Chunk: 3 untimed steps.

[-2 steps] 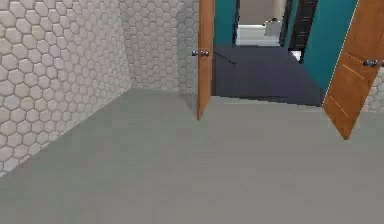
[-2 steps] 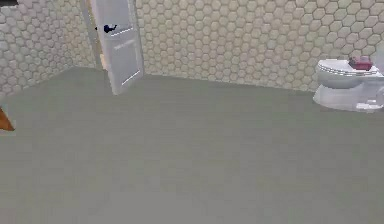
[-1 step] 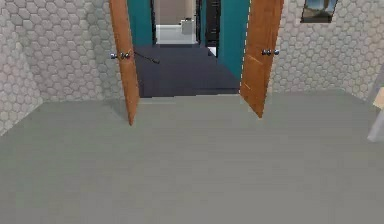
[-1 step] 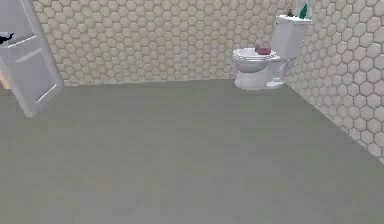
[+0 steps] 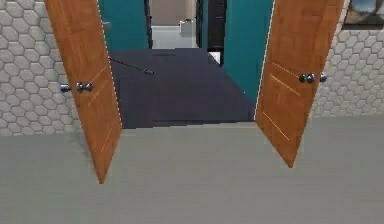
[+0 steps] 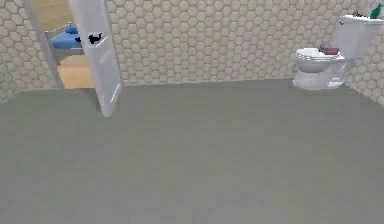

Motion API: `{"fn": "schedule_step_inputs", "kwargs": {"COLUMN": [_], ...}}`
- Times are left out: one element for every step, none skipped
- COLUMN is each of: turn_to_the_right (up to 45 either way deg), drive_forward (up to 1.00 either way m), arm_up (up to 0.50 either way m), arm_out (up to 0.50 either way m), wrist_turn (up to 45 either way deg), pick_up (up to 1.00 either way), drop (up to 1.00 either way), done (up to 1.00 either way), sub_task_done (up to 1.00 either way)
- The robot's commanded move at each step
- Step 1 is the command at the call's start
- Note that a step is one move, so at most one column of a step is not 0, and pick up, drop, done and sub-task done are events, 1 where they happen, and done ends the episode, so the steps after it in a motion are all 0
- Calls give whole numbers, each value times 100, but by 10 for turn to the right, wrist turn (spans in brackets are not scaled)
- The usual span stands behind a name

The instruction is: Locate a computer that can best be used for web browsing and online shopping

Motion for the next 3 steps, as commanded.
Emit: {"fn": "schedule_step_inputs", "kwargs": {"turn_to_the_right": [0,0,0], "drive_forward": [100,100,100], "arm_up": [0,0,0], "arm_out": [0,0,0], "wrist_turn": [0,0,0], "pick_up": [0,0,0], "drop": [0,0,0], "done": [0,0,0], "sub_task_done": [0,0,0]}}
